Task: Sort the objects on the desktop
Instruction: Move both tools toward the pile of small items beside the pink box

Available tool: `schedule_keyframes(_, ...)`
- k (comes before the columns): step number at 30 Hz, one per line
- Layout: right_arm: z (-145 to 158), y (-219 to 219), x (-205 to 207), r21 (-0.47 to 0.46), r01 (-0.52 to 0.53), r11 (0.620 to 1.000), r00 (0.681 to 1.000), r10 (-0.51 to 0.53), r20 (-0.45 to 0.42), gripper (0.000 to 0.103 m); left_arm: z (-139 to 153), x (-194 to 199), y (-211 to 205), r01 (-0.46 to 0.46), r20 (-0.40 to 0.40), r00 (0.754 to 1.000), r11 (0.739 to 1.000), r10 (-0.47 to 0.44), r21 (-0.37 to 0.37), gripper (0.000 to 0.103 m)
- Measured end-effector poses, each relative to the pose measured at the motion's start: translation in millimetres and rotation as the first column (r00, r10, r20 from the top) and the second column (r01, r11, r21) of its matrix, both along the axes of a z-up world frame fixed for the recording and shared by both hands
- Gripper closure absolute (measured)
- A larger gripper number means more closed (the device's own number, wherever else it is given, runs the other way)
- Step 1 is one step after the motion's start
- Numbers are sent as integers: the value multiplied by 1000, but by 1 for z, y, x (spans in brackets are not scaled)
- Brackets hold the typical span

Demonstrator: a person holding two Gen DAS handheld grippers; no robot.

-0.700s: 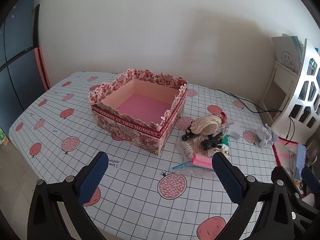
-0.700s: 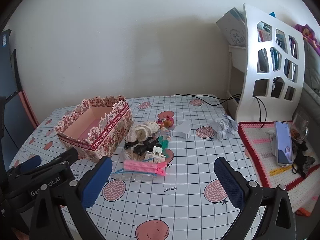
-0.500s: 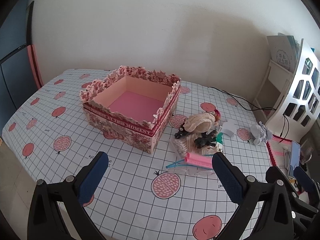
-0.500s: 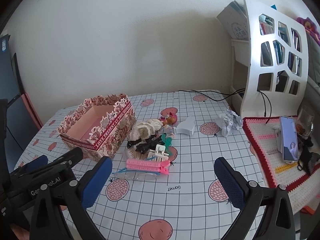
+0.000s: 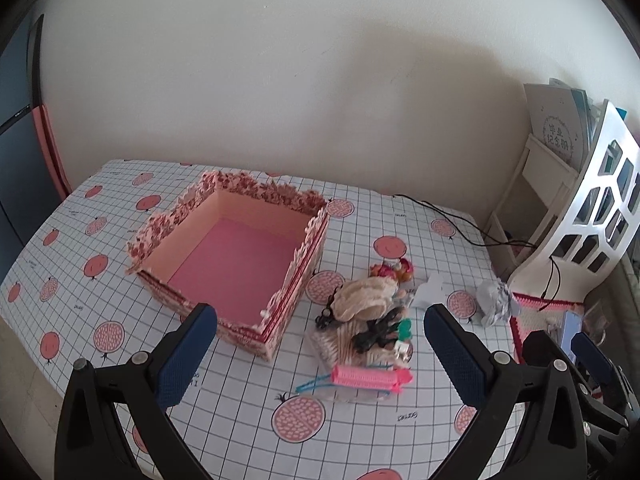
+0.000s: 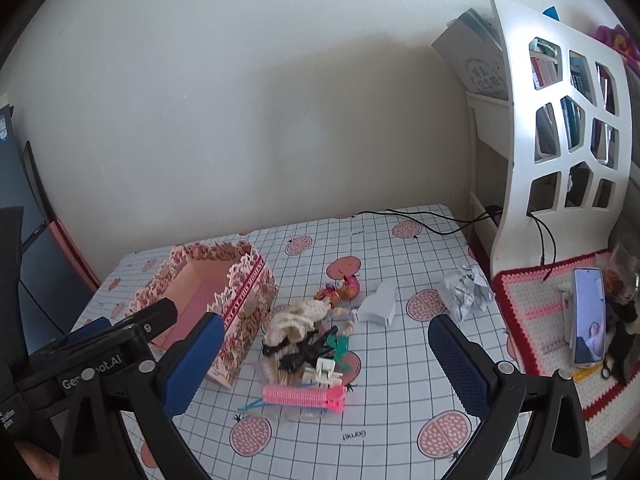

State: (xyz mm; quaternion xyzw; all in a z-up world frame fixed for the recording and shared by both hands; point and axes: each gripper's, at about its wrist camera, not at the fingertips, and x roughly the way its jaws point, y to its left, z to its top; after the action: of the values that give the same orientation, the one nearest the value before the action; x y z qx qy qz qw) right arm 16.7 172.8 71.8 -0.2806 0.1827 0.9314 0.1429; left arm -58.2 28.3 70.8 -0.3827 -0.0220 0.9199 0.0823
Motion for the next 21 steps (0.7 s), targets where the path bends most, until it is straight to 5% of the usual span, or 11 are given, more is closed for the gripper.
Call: schedule_keyframes(21,13,59,-63,-51,-10,999,1000,11,25,0,9,-71,43,31,48,998,999,-33,42,0)
